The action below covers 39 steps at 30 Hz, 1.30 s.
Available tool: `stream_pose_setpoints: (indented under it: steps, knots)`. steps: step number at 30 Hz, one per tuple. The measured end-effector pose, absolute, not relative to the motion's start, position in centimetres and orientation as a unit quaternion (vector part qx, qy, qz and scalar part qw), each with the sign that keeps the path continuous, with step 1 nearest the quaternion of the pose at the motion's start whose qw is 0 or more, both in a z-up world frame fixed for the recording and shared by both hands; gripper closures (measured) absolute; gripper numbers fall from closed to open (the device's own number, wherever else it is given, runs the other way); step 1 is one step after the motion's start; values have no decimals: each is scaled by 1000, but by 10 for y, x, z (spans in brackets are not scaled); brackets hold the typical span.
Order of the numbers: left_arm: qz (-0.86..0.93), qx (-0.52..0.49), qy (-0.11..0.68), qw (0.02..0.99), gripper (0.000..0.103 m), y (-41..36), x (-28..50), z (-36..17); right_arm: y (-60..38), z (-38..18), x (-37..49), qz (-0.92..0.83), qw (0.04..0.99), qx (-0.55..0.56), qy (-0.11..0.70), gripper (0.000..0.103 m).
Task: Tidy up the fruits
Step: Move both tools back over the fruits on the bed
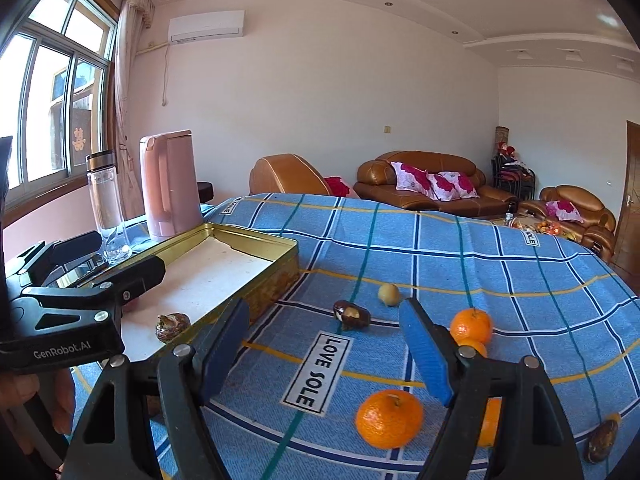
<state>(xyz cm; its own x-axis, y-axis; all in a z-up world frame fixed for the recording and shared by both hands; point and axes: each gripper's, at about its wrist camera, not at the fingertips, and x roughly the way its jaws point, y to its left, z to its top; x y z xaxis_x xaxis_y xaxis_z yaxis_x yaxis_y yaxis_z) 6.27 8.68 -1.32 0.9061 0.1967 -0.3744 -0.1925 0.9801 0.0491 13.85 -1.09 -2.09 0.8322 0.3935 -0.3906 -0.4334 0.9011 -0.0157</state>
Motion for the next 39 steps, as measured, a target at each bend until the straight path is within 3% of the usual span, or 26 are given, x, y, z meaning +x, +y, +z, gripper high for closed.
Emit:
stream_pose_setpoints:
  steps: [22,39]
  knots:
    - [4,43,236,971,0,8,93,-27,-111,-27,125,121,972,-3,202,25]
    - [-86,57,310,945,0,-47,126,-48,-202,-52,136,-26,963,19,266,25]
